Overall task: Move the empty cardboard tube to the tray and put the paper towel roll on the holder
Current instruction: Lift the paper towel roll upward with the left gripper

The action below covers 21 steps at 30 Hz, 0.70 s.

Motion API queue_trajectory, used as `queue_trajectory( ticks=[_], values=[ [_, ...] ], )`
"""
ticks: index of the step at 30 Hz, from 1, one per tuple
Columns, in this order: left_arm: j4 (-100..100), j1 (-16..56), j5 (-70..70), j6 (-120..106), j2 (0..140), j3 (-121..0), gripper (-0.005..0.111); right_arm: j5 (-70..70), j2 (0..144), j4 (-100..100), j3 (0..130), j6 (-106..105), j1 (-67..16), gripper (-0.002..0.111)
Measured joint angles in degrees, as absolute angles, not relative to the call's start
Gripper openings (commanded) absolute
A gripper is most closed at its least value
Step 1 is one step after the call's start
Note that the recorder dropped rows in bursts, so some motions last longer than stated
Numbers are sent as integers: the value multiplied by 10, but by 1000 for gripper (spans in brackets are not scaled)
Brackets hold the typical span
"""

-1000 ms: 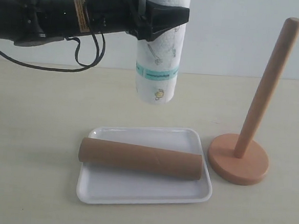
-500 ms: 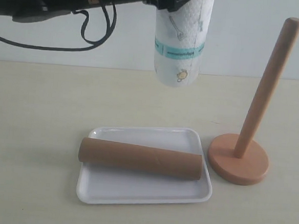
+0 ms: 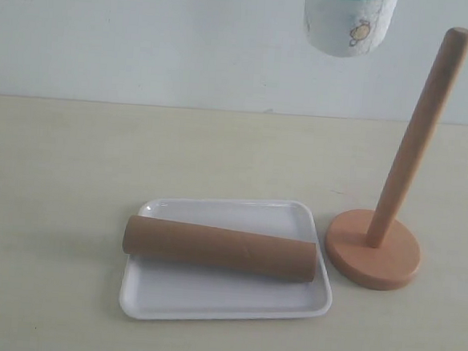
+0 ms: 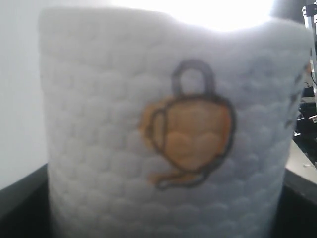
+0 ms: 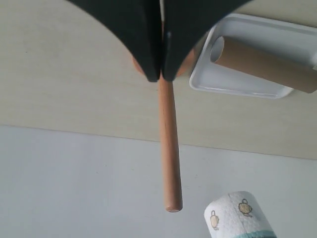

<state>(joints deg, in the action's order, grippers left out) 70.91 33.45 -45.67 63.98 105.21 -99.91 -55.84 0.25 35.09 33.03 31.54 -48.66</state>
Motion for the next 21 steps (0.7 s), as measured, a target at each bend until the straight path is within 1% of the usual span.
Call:
queue_trajectory(
  ticks=[7,21],
  values=[
    [727,354,-438,684,1052,-1053,4,-558,2,348,330,315,-487,0],
    [731,376,-418,704,1052,-1068,4,-558,2,348,330,315,-487,0]
  ],
)
